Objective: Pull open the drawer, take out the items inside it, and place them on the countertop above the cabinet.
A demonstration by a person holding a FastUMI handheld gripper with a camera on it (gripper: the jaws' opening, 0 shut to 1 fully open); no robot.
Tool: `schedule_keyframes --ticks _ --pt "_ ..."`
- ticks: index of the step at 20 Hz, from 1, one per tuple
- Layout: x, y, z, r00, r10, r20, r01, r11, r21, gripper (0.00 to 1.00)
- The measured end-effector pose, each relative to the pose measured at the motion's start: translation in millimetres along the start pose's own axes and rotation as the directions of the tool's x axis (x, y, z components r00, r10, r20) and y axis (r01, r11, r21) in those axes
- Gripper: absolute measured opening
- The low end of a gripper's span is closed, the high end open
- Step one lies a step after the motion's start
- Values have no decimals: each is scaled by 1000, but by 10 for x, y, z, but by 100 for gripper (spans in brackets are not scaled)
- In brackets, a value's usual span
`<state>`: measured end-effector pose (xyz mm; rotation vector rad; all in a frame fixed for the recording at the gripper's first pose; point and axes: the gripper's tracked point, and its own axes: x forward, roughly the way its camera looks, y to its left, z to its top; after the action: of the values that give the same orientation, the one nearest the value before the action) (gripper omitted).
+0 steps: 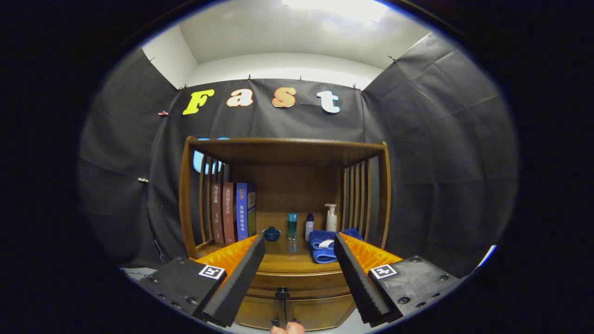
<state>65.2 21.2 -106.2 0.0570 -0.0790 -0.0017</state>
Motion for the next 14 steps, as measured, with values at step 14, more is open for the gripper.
schedule_keyframes --ticks 14 --pt "612 394 -2378 946 70 -316 -82 996 -22 98"
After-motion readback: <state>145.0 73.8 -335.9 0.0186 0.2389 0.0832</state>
